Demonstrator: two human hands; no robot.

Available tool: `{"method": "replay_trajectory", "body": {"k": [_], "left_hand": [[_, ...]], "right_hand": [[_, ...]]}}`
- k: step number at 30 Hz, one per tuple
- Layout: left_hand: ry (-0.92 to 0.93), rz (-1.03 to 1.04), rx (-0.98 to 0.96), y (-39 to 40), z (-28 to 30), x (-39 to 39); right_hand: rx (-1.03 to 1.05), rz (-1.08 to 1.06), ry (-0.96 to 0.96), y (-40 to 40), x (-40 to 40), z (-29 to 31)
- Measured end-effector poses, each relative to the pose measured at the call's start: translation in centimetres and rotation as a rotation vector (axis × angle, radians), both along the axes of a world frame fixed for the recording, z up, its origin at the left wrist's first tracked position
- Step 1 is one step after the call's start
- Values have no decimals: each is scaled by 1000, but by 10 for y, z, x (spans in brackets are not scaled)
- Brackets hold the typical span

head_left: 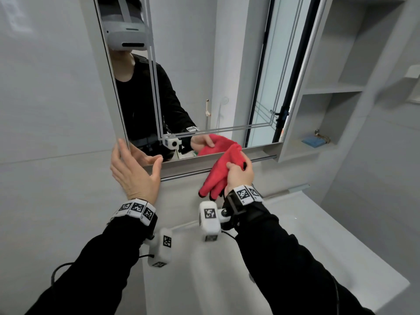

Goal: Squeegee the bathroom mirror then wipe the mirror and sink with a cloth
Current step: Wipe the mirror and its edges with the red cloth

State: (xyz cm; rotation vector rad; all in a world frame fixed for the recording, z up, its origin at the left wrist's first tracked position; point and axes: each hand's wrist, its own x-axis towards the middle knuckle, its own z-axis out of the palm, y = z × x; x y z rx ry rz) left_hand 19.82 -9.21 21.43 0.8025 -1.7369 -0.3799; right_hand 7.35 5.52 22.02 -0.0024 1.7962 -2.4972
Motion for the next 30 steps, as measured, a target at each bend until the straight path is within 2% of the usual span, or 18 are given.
{"method": "replay_trajectory", "body": {"k": [5, 9, 13, 21, 30], "left_hand": [[-65, -73, -6, -7, -2, 16], [-82, -98, -11, -14, -2, 20], [-65, -129, -38, -21, -7, 22], [-34, -110, -10, -26, -12, 18], [-47, -127, -1, -27, -9, 23]], "right_hand": [[-103, -182, -87, -8, -11, 17], [-111, -180, -63, -18, -12, 24], [67, -109, 6, -32, 8, 13], [362, 45, 342, -50, 60, -15], [421, 177, 451, -52, 89, -18]]}}
